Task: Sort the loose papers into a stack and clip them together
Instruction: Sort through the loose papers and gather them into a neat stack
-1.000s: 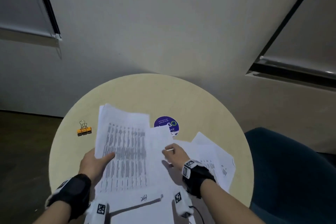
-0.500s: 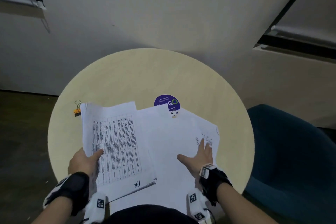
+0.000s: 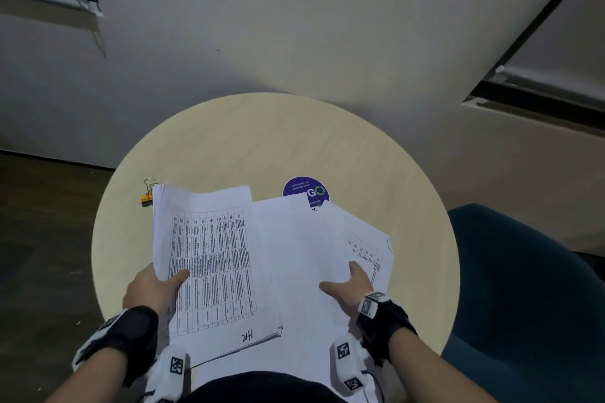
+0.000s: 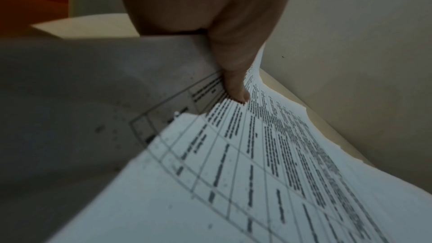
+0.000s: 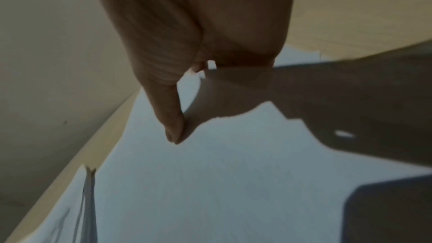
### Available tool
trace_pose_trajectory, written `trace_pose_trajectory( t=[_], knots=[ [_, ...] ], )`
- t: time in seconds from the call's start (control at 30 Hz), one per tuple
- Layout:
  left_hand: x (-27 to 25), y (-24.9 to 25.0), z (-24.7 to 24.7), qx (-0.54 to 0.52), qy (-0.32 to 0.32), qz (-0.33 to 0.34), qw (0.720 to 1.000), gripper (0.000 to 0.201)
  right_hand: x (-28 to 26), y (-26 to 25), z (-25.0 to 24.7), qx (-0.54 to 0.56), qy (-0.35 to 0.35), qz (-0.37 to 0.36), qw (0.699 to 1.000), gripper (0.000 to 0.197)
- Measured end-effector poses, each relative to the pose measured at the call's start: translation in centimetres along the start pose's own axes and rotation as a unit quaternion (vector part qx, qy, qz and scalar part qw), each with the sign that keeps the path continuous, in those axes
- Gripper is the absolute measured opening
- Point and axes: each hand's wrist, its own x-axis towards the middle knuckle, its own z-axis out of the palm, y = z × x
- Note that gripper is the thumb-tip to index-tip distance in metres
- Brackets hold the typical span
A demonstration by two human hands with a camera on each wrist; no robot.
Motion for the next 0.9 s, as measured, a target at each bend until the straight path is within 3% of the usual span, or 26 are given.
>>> trace_pose_trajectory(
  t=[0.07, 0.17, 0.23, 0.3, 0.33, 0.47, 0.63, 0.83, 0.9],
  knots=[
    [0.1, -0.1, -0.2, -0.001, -0.008, 0.003, 1.000, 0.029, 0.2, -0.9, -1.4, 0.012, -0.022, -0.017, 1.000, 0.030],
    [0.1, -0.1, -0.4, 0.000, -0.012, 0.009, 1.000, 0.027, 0.5, -1.9, -3.4, -0.070, -0.063, -0.021, 0.995, 0.018],
    [0.2, -0.2, -0.5, 0.001, -0.014, 0.011, 1.000, 0.028, 0.9, -2.5, -4.3, -0.149, -0.052, -0.027, 0.987, 0.032],
    [0.3, -0.3, -0.5, -0.002, -0.017, 0.012, 1.000, 0.027, 1.5, -3.1, -5.0, -0.219, 0.000, -0.043, 0.975, 0.054],
    [0.2, -0.2, -0.5, -0.006, -0.018, 0.012, 1.000, 0.026, 1.7, -3.5, -5.5, -0.228, 0.031, -0.049, 0.972, 0.056],
    [0.2, -0.1, -0.7, -0.007, -0.027, 0.016, 0.999, 0.025, 1.6, -5.7, -8.6, -0.121, 0.155, -0.026, 0.980, 0.024],
    [0.6, -0.2, -0.9, -0.010, -0.043, 0.019, 0.999, 0.024, 1.4, -8.7, -10.9, -0.021, 0.228, -0.071, 0.971, 0.017],
    [1.0, -0.8, 0.3, -0.124, -0.107, -0.021, 0.986, 0.026, 0.3, -11.2, -9.9, 0.155, 0.183, -0.156, 0.958, 0.029],
    [1.2, -0.8, 1.1, -0.129, -0.122, -0.018, 0.984, 0.029, 0.4, -11.5, -9.5, 0.211, 0.143, -0.138, 0.957, 0.034]
  ],
)
